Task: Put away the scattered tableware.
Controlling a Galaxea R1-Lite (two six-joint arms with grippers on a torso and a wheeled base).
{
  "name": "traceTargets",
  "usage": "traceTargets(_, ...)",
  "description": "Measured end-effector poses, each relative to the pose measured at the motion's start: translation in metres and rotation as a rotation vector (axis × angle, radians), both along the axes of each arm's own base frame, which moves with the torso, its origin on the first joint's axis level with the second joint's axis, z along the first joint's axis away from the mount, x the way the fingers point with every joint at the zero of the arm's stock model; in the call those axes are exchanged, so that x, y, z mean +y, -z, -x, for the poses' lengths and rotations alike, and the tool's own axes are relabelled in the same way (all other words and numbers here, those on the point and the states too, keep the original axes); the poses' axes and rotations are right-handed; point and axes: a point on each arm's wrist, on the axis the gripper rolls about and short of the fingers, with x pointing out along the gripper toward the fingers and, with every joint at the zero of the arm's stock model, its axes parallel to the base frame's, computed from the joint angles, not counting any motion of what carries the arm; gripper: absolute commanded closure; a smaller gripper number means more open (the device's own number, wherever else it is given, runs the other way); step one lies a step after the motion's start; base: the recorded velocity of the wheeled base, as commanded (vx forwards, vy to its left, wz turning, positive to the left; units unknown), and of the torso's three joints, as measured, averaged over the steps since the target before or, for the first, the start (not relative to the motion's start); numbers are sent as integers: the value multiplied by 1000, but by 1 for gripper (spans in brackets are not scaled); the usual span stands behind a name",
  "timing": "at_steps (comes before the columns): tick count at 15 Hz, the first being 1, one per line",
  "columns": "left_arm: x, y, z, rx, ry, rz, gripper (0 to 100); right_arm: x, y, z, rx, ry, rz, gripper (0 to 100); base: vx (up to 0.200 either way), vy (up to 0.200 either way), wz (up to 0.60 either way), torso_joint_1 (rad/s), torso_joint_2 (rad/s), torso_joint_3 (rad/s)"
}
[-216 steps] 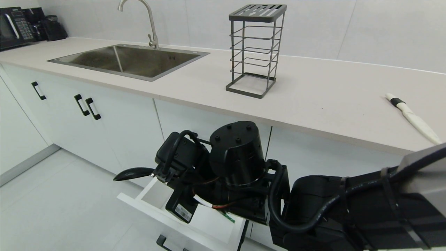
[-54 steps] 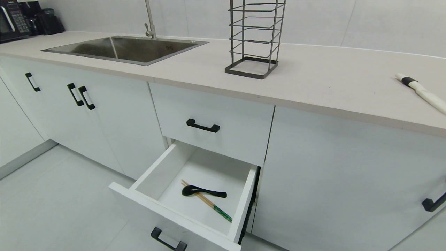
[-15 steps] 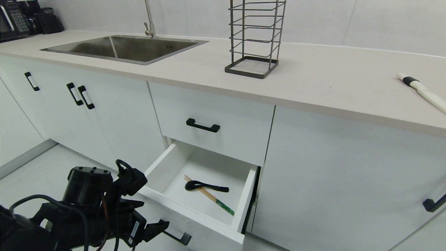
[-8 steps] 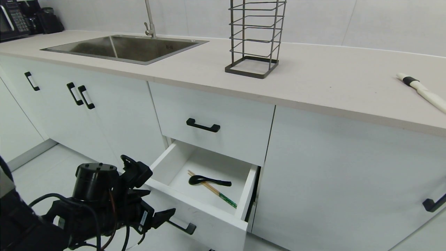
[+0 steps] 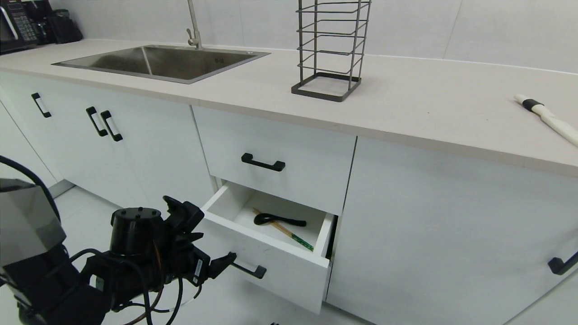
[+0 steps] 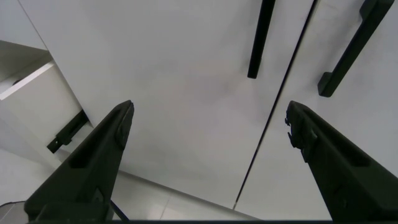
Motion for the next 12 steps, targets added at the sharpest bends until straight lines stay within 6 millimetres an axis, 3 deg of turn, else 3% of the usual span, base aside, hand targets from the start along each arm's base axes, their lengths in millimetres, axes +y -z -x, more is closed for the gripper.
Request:
traceTargets(7,-10,-7,-29,-88,-4,43,0,0,0,0,0,-1,0,0,0,0,0,0,0,0)
traceTargets(12,-15,-4,-37,-94,5,47,0,0,0,0,0,0,0,0,0,0,0,0,0,0)
